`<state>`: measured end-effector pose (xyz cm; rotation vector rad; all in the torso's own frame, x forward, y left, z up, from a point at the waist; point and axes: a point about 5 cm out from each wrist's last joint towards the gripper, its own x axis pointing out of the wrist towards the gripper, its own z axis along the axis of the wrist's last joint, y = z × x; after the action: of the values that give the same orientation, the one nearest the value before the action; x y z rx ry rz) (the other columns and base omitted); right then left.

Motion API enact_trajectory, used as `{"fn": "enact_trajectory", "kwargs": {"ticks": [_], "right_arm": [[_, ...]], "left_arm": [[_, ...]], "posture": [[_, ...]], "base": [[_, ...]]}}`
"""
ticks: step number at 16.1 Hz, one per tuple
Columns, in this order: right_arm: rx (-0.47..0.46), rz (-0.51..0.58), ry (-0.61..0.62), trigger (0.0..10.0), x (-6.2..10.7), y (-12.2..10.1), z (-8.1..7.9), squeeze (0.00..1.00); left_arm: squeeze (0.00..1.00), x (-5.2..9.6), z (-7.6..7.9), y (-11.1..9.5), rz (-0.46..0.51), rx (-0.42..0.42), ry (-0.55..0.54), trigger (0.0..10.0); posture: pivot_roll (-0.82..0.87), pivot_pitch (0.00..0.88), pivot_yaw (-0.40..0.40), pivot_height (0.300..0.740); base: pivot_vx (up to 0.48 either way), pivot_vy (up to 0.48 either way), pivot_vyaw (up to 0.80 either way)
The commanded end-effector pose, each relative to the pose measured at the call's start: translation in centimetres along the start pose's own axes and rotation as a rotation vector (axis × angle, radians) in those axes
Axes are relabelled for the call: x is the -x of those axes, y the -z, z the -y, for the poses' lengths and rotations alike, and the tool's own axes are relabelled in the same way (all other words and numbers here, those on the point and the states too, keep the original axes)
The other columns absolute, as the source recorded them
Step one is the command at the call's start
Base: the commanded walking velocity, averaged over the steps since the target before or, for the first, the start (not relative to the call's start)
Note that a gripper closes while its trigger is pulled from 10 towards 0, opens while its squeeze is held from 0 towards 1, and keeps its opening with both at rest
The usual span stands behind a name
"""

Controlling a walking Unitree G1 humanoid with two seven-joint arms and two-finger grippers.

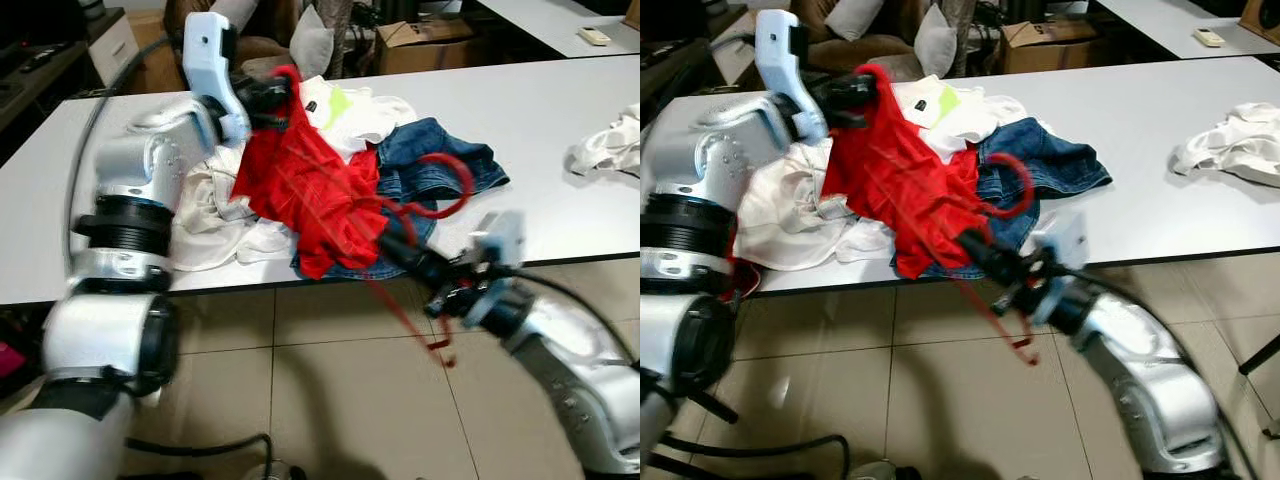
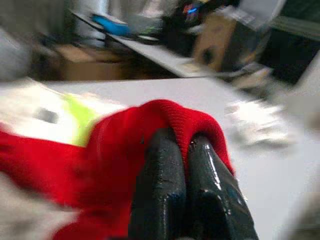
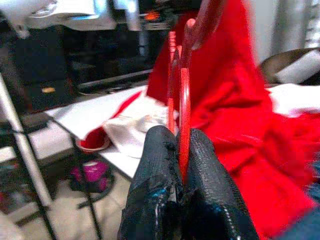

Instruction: Hang hanger

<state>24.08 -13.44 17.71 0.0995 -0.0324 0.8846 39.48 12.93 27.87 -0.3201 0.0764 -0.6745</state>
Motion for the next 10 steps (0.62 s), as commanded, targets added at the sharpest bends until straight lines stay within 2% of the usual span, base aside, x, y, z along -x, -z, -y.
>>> {"fn": "enact_trajectory", "kwargs": {"ticks": [1, 3, 8, 10], "right_arm": [[-0.005, 0.0, -0.009, 10.0, -0.4, -0.1, -0.2, 0.0], [-0.035, -0.029, 0.009, 10.0, -0.5, 0.7, -0.4, 0.0], [-0.054, -0.036, 0.047, 10.0, -0.7, 0.9, -0.1, 0.0], [-0.056, -0.065, 0.086, 10.0, -0.6, 1.2, 0.4, 0.0]], "left_arm": [[0.0, 0.0, 0.6, -0.5, 0.022, 0.072, 0.032, 0.0], [0.0, -0.2, 0.3, 1.3, 0.02, 0.232, -0.006, 0.0], [0.0, -0.2, 1.1, 2.3, -0.027, 0.233, 0.015, 0.0], [0.0, 0.1, 0.8, 2.3, -0.035, 0.199, -0.028, 0.0]], "posture": [[-0.17, 0.0, 0.139, 0.74], [-0.17, 0.0, 0.134, 0.74], [-0.17, 0.0, 0.128, 0.74], [-0.17, 0.0, 0.123, 0.74]], "base": [[0.0, 0.0, 0.0], [0.0, 0.0, 0.0], [0.0, 0.0, 0.0], [0.0, 0.0, 0.0]]}}
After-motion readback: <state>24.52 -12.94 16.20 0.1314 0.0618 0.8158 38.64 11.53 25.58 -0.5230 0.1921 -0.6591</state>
